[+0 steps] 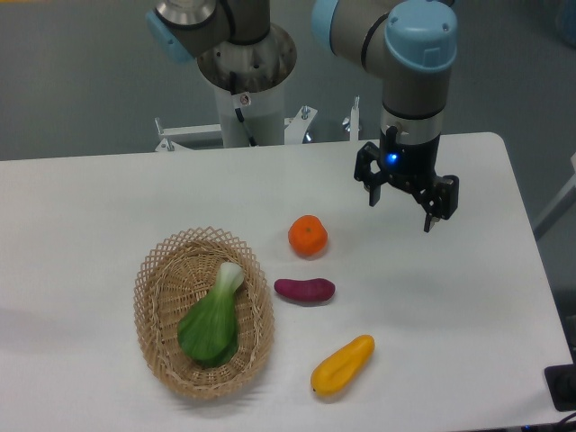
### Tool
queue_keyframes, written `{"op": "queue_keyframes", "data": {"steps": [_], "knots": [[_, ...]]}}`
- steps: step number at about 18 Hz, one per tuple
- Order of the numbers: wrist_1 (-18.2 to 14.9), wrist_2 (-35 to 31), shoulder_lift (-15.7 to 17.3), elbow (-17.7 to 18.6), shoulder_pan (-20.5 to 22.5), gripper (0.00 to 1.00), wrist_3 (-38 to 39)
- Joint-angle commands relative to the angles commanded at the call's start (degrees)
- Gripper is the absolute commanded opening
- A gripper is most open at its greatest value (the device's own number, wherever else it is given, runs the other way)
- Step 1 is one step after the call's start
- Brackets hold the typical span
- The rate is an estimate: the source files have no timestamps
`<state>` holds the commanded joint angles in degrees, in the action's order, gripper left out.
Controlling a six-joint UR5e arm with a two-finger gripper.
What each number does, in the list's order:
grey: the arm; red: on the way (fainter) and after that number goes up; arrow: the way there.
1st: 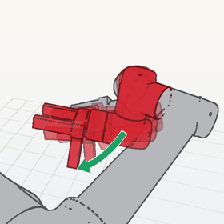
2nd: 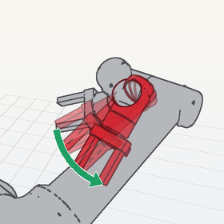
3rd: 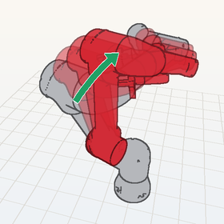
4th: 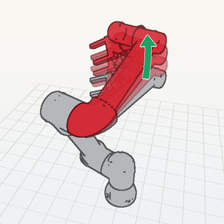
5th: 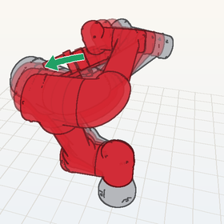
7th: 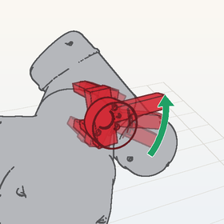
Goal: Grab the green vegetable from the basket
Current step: 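Move the gripper over the basket and lower it toward the bok choy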
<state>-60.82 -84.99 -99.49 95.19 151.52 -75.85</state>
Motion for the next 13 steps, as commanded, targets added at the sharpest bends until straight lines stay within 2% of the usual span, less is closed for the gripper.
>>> {"op": "queue_keyframes", "data": {"steps": [6,13], "knots": [[0.2,0.1,-0.2,0.1,-0.6,1.0,2.5],[0.7,5.4,-0.7,1.0,-3.1,1.0,16.0]]}}
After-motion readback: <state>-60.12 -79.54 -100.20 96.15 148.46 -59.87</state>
